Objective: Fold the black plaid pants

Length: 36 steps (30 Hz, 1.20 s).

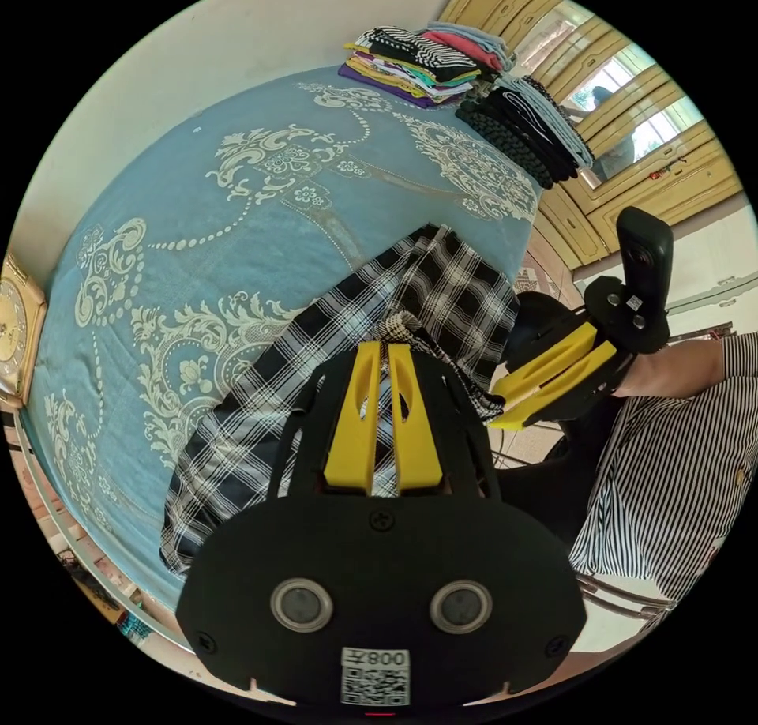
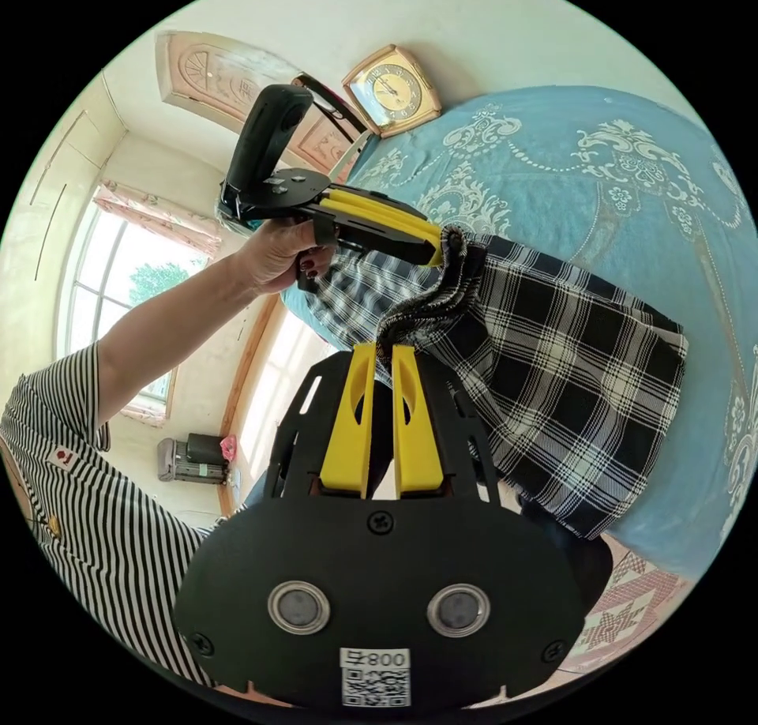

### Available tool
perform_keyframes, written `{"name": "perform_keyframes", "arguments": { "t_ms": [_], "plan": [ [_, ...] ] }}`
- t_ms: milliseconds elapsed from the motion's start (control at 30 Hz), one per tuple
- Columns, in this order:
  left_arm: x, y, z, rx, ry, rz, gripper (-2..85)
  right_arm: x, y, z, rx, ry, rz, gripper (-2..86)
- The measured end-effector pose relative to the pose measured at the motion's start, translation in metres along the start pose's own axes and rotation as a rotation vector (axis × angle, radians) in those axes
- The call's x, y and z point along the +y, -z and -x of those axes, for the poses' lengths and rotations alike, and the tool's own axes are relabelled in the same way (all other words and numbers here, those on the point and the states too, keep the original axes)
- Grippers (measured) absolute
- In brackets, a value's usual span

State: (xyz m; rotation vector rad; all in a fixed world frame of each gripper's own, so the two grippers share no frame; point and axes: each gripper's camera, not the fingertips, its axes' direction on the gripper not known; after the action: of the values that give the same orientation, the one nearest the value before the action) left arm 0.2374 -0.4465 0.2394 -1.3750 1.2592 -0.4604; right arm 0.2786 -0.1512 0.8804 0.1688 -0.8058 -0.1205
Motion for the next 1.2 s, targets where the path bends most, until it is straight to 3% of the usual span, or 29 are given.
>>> {"name": "perform_keyframes", "arguments": {
  "t_ms": [600, 733, 867, 1033, 1200],
  "plan": [
    [0.089, 0.013, 0.077, 0.006, 0.188, 0.018, 1.1, -0.069, -0.069, 0.048, 0.086, 0.039, 0.219, 4.0],
    [0.127, 0.037, 0.09, 0.012, 0.315, -0.114, 0.8, -0.076, -0.078, 0.062, 0.117, 0.072, 0.239, 5.2],
    [0.143, 0.048, 0.061, 0.112, 0.255, -0.259, 0.4, -0.081, -0.085, 0.076, 0.158, 0.106, 0.247, 5.8],
    [0.137, 0.012, 0.041, 0.066, 0.218, -0.097, 0.2, -0.085, -0.089, 0.09, 0.208, 0.153, 0.272, 5.7],
    [0.165, 0.014, 0.058, 0.087, 0.363, -0.169, 0.1, -0.082, -0.068, 0.091, 0.194, 0.129, 0.191, 4.5]
  ]
}}
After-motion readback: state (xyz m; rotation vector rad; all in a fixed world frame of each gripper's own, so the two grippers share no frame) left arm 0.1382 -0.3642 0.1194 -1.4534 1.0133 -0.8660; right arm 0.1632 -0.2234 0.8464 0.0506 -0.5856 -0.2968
